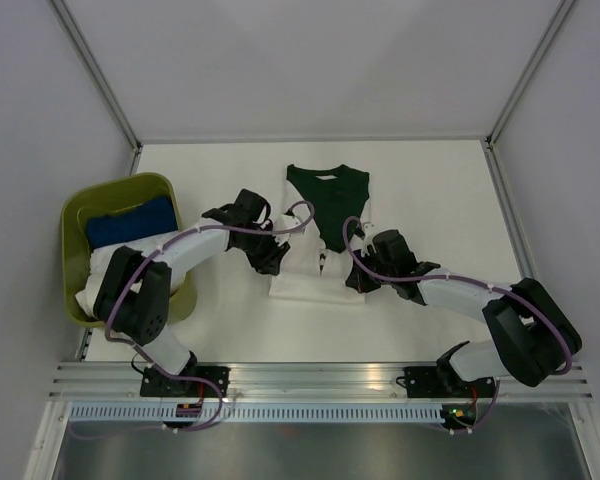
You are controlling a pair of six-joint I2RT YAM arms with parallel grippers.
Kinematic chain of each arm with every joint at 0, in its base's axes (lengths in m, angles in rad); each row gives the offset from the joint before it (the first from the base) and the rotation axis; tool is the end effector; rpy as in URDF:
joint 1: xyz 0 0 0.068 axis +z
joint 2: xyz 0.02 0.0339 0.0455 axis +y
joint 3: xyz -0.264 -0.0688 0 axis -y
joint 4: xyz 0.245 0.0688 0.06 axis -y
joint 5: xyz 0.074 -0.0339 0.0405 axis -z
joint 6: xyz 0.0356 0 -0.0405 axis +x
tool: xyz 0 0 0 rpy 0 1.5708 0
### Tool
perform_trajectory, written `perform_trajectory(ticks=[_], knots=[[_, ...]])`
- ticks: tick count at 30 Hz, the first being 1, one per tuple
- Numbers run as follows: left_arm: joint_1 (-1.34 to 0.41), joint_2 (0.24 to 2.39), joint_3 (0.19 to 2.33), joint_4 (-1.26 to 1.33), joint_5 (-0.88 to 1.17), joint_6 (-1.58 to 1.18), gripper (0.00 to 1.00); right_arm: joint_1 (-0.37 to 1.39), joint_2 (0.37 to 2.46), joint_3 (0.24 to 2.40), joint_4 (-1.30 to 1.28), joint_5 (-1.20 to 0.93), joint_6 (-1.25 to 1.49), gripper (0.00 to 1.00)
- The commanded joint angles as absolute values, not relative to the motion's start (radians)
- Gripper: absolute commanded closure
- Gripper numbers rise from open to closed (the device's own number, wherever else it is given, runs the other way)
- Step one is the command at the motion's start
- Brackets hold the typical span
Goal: Roll the t-shirts
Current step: Roll the tshirt
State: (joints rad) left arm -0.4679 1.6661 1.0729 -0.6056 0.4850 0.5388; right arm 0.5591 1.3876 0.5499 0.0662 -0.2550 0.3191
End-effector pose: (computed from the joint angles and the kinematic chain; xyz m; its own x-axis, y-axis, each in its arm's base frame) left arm 0.2783 -0.1592 0.1908 -0.4313 0.7266 -0.5348 0.8989 0.3965 -0.1863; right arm 0.2141 0.1446 0.1556 -0.7703 -0.1239 -0.6255 -0.4475 0.8039 0.3919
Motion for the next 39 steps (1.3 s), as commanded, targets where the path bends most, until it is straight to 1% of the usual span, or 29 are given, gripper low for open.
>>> perform_trajectory(ticks=[1,5,7,8,10,12,14,15,17,21,29,36,39], knots=[[-0.469,1.545,1.011,-0.491,0.385,0.613,0.60,0.555,1.405,0.563,0.081,-0.224,0.331,0.99],[-0.518,1.430,0.913,-0.365,0.301,0.768,0.57,0.557,1.401,0.557,0.080,-0.212,0.328,1.00],[-0.581,1.332,0.873,-0.283,0.284,0.846,0.51,0.557,1.396,0.563,0.078,-0.218,0.328,0.99],[-0.639,1.298,0.827,-0.253,0.284,0.876,0.47,0.555,1.393,0.564,0.071,-0.219,0.325,0.99],[-0.707,1.249,0.770,-0.233,0.258,0.955,0.44,0.555,1.397,0.577,0.060,-0.221,0.313,0.99],[-0.796,1.197,0.683,-0.219,0.200,0.977,0.43,0.555,1.404,0.584,0.041,-0.219,0.296,1.00],[-0.833,1.172,0.614,-0.219,0.181,0.982,0.43,0.555,1.405,0.586,0.035,-0.218,0.295,0.99],[-0.859,1.158,0.595,-0.218,0.172,0.992,0.39,0.555,1.398,0.583,0.037,-0.219,0.305,1.00],[-0.877,1.155,0.549,-0.207,0.138,1.026,0.39,0.555,1.379,0.571,0.047,-0.221,0.319,0.99],[-0.882,1.170,0.526,-0.183,0.084,1.014,0.38,0.555,1.373,0.563,0.057,-0.235,0.319,0.99],[-0.882,1.186,0.450,-0.134,0.104,1.025,0.39,0.557,1.376,0.566,0.048,-0.218,0.304,1.00],[-0.882,1.272,0.465,-0.083,0.063,1.026,0.40,0.557,1.365,0.557,0.035,-0.215,0.270,0.99],[-0.882,1.276,0.489,-0.074,0.048,0.985,0.41,0.555,1.351,0.557,0.026,-0.212,0.264,0.99]])
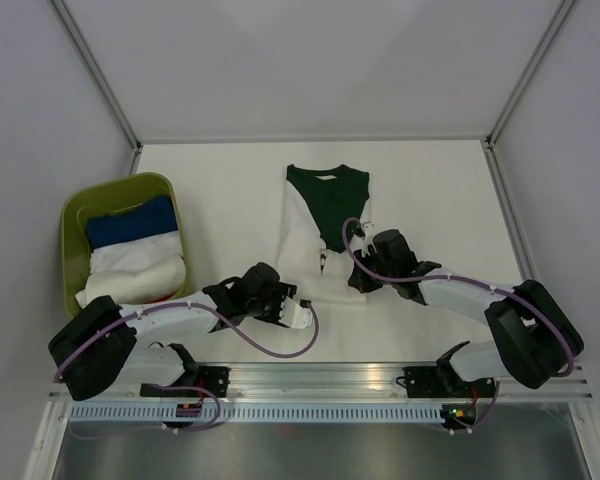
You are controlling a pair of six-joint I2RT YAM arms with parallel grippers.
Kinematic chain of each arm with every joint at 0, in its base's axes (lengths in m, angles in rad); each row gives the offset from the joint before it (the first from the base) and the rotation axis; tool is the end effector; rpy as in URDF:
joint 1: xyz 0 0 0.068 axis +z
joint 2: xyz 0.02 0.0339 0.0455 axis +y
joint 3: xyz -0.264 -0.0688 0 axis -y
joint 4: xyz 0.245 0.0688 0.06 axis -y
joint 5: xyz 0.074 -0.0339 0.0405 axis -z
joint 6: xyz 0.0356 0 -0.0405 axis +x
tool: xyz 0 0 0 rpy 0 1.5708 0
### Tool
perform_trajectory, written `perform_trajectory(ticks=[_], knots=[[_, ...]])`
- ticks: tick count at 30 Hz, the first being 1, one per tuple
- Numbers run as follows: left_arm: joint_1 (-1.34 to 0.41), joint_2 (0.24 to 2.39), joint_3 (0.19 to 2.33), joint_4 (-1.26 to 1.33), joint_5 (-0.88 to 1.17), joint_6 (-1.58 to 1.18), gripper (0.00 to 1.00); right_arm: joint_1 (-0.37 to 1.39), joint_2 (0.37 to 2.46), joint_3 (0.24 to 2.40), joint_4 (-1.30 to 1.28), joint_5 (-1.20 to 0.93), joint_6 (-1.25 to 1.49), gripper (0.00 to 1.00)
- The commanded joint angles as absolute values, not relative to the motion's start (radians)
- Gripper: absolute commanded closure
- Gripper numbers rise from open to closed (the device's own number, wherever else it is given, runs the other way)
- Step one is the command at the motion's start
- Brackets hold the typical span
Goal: Roll the t-shirts
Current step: Roll the tshirt
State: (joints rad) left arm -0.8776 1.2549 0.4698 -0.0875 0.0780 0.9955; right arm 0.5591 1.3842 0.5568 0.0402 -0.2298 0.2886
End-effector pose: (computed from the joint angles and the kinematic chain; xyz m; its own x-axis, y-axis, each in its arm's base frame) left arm 0.1411 -0.1741 0.1498 0.4040 0.8228 -0.3998 0.8453 -0.1687 0.5069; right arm 0.2142 0.1436 0.1562 -0.7615 -0.1495 -0.6307 -0.4549 0.8165 0.3556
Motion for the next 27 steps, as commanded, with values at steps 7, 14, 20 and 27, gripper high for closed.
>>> perform_trajectory(ticks=[7,14,20,27], knots=[[-0.882,1.248,0.477,-0.055,0.115,1.046,0.39,0.554,1.351,0.563,0.020,-0.212,0.262,1.00],[-0.879,1.436,0.529,-0.049,0.021,1.039,0.62,0.555,1.295,0.589,0.028,-0.268,0.181,0.76],[-0.836,1.411,0.610,-0.206,0.135,0.880,0.98,0.583,1.132,0.660,-0.142,-0.249,-0.235,0.62],[-0.710,1.410,0.747,-0.354,0.387,0.781,0.98,0.711,0.894,0.473,-0.200,-0.284,-0.650,0.45]])
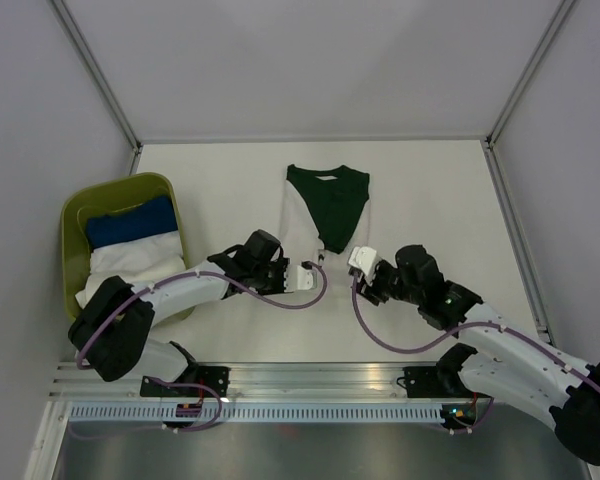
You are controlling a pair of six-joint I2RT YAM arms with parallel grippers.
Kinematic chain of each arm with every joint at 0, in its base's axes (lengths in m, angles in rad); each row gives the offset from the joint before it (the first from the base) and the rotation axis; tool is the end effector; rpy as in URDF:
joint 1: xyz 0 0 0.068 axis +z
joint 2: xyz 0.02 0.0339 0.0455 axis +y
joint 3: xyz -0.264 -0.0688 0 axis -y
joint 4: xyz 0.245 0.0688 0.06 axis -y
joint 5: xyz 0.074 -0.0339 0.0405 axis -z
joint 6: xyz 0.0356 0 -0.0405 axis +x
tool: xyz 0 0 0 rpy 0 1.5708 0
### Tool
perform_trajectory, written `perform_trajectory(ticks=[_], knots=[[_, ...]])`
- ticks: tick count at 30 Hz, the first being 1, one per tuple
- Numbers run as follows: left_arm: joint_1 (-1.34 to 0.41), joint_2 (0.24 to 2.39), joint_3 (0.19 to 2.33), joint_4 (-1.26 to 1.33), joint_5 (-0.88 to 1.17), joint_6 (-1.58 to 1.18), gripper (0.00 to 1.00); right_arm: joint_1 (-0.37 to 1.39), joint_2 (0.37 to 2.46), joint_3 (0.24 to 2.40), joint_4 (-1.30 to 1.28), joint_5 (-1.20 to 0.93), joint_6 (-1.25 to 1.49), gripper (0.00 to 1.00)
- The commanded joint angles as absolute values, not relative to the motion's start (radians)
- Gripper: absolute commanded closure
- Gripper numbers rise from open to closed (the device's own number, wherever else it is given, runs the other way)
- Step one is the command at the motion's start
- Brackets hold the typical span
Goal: Roll the t-shirts
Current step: Roll the tshirt
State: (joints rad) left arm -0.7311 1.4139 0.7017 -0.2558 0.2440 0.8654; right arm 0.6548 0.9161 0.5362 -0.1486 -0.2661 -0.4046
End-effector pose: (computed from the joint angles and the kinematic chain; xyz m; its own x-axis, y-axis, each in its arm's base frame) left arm 0.1915 -0.1833 0.1702 0.1733 0.8370 -0.5191 0.9531 -0.0097 0.3026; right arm 0.1550 0.1308 0.2332 -0.0655 -0.5291 -0.8460 -0.8631 0.4555 -0.2180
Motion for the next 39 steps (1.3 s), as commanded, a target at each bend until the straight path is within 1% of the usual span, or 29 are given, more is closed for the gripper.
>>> perform_trajectory(ticks=[1,2,3,4,9,12,13,14,15,16,17,18,20,21,22,24,25,26,28,29,30,32,33,36,37,39], knots=[[-0.706,1.414,0.752,-0.356,0.390,0.782,0.98,0.728,0.905,0.463,-0.189,-0.246,-0.655,0.44],[-0.704,1.422,0.756,-0.356,0.393,0.781,0.98,0.750,0.920,0.456,-0.178,-0.206,-0.666,0.44],[-0.703,1.425,0.764,-0.357,0.397,0.782,0.98,0.785,0.961,0.451,-0.138,-0.110,-0.669,0.44],[-0.701,1.428,0.768,-0.357,0.397,0.782,0.98,0.799,0.983,0.446,-0.112,-0.080,-0.666,0.40],[-0.693,1.442,0.795,-0.367,0.399,0.802,0.98,0.810,1.127,0.451,0.058,-0.045,-0.631,0.39],[-0.687,1.445,0.801,-0.379,0.405,0.814,0.98,0.810,1.201,0.471,0.090,0.015,-0.583,0.40],[-0.683,1.445,0.802,-0.390,0.416,0.815,0.98,0.810,1.216,0.477,0.087,0.026,-0.571,0.42],[-0.680,1.445,0.808,-0.399,0.426,0.816,0.98,0.810,1.232,0.489,0.078,0.025,-0.569,0.48],[-0.675,1.447,0.814,-0.416,0.458,0.816,0.98,0.808,1.262,0.501,0.024,0.017,-0.569,0.73],[-0.663,1.447,0.824,-0.435,0.481,0.816,0.98,0.810,1.275,0.518,-0.006,0.014,-0.568,0.85],[-0.654,1.447,0.845,-0.498,0.506,0.821,0.98,0.810,1.279,0.558,-0.065,0.005,-0.557,0.93],[-0.646,1.451,0.859,-0.533,0.564,0.825,0.98,0.808,1.272,0.577,-0.178,-0.041,-0.569,0.99],[-0.612,1.454,0.896,-0.656,0.626,0.857,0.98,0.801,1.243,0.621,-0.288,-0.157,-0.632,0.99],[-0.601,1.459,0.910,-0.696,0.690,0.874,0.98,0.786,1.211,0.629,-0.376,-0.310,-0.661,0.99],[-0.580,1.463,0.922,-0.739,0.722,0.903,0.98,0.775,1.203,0.638,-0.417,-0.401,-0.684,0.99],[-0.554,1.492,0.971,-0.845,0.796,0.929,0.98,0.721,1.230,0.669,-0.501,-0.522,-0.692,0.99],[-0.548,1.502,0.983,-0.863,0.805,0.949,0.98,0.698,1.253,0.681,-0.526,-0.547,-0.690,1.00],[-0.546,1.528,1.000,-0.874,0.805,0.950,0.98,0.672,1.302,0.707,-0.546,-0.566,-0.693,0.99],[-0.532,1.561,1.015,-0.876,0.784,0.937,0.94,0.600,1.351,0.732,-0.555,-0.575,-0.695,0.99],[-0.523,1.598,1.035,-0.871,0.779,0.931,0.92,0.583,1.397,0.754,-0.545,-0.575,-0.690,1.00],[-0.514,1.621,1.046,-0.862,0.764,0.924,0.87,0.560,1.422,0.768,-0.513,-0.574,-0.672,0.99],[-0.492,1.658,1.075,-0.845,0.740,0.887,0.84,0.546,1.471,0.822,-0.500,-0.565,-0.658,0.99],[-0.488,1.690,1.083,-0.833,0.688,0.873,0.78,0.540,1.517,0.840,-0.499,-0.557,-0.644,0.98],[-0.483,1.727,1.092,-0.776,0.586,0.844,0.68,0.519,1.572,0.880,-0.491,-0.526,-0.623,0.92],[-0.482,1.732,1.092,-0.740,0.565,0.821,0.66,0.512,1.581,0.893,-0.491,-0.526,-0.620,0.91],[-0.479,1.735,1.095,-0.712,0.537,0.802,0.64,0.492,1.598,0.902,-0.492,-0.523,-0.611,0.84]])
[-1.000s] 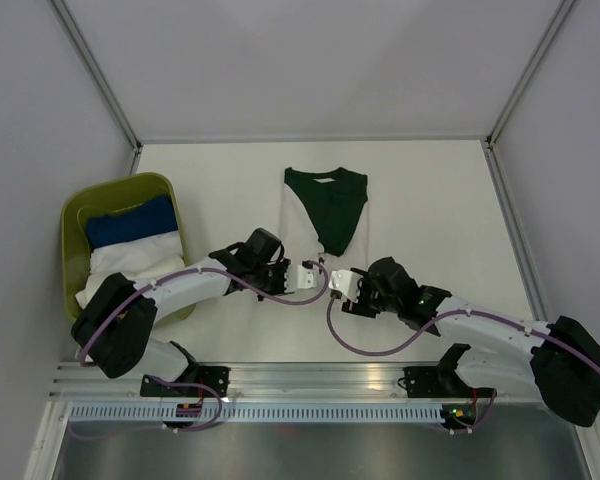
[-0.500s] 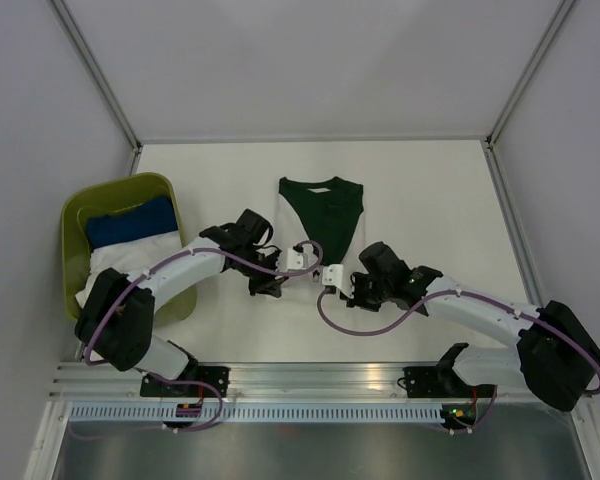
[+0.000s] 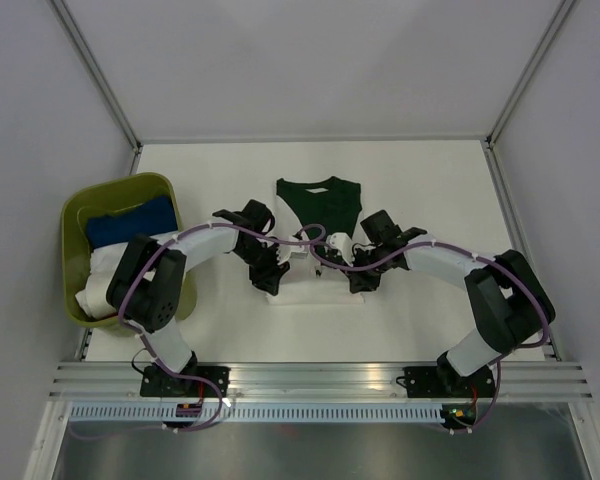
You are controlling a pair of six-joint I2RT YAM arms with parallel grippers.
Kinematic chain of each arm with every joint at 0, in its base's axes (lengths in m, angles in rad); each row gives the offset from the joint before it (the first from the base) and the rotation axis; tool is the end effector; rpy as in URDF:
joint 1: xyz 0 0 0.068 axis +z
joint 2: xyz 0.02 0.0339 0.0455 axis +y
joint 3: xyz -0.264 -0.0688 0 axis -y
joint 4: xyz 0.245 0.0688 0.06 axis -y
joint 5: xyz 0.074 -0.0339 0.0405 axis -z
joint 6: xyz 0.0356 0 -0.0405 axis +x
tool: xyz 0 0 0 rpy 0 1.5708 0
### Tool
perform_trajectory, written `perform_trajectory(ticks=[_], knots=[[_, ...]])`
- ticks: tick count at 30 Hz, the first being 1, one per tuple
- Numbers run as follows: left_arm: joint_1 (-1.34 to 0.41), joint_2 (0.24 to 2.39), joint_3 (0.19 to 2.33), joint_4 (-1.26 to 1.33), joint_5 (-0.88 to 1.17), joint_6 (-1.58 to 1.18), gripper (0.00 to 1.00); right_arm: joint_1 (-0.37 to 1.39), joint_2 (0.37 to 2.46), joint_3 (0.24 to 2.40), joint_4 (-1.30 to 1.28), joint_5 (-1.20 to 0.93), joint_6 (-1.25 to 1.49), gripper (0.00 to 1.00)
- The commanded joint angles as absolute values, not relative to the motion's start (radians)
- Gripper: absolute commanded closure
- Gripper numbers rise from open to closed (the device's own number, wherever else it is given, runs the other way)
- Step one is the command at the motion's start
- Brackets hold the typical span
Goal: Roll the t-shirts
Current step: Roll the tshirt
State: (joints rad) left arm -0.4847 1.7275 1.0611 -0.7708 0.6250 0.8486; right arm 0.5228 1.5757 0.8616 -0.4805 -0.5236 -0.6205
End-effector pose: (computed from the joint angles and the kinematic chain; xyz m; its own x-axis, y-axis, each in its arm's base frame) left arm 0.2598 -0.1603 0.1680 -0.2444 0.8164 -0.5232 0.9534 0.1038 -0.2834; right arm 0.2374 0.1573 0.1649 -0.3117 -0.7608 -0.5693 -0.9498 0.2658 0.1647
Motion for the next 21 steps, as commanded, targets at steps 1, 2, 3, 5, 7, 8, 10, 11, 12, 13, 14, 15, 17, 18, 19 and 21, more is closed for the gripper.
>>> perform_trajectory(ticks=[1,2,3,5,7,8,10,11,12,13,14,15,17,18,19,21], knots=[[-0.479,1.733,1.098,-0.698,0.534,0.786,0.64,0.489,1.601,0.905,-0.489,-0.525,-0.595,0.82],[-0.477,1.732,1.103,-0.695,0.538,0.778,0.64,0.476,1.600,0.902,-0.477,-0.525,-0.586,0.80],[-0.477,1.733,1.104,-0.692,0.543,0.763,0.64,0.469,1.597,0.899,-0.471,-0.526,-0.577,0.79],[-0.477,1.730,1.108,-0.680,0.552,0.744,0.69,0.453,1.589,0.893,-0.460,-0.522,-0.551,0.78],[-0.477,1.729,1.109,-0.666,0.552,0.704,0.77,0.440,1.582,0.881,-0.454,-0.514,-0.528,0.77],[-0.477,1.729,1.111,-0.660,0.557,0.695,0.79,0.424,1.563,0.874,-0.436,-0.509,-0.482,0.71],[-0.477,1.733,1.115,-0.655,0.561,0.672,0.84,0.399,1.508,0.845,-0.402,-0.492,-0.425,0.67],[-0.477,1.736,1.120,-0.653,0.571,0.664,0.85,0.381,1.478,0.835,-0.370,-0.483,-0.408,0.65],[-0.477,1.740,1.124,-0.653,0.574,0.649,0.88,0.380,1.438,0.816,-0.353,-0.457,-0.414,0.63],[-0.477,1.741,1.134,-0.653,0.581,0.643,0.90,0.380,1.393,0.769,-0.330,-0.439,-0.425,0.61],[-0.477,1.746,1.138,-0.653,0.597,0.637,0.92,0.394,1.293,0.740,-0.274,-0.411,-0.445,0.58],[-0.477,1.747,1.143,-0.655,0.603,0.634,0.92,0.411,1.237,0.704,-0.238,-0.370,-0.509,0.58],[-0.477,1.755,1.155,-0.655,0.617,0.630,0.94,0.513,1.078,0.573,-0.122,-0.169,-0.584,0.48],[-0.477,1.756,1.160,-0.655,0.618,0.630,0.95,0.561,1.033,0.530,-0.097,-0.114,-0.666,0.45],[-0.477,1.761,1.170,-0.655,0.614,0.627,0.95,0.602,0.969,0.465,-0.086,-0.069,-0.705,0.44],[-0.477,1.772,1.181,-0.657,0.601,0.620,0.95,0.710,0.940,0.422,-0.086,-0.040,-0.739,0.42]])
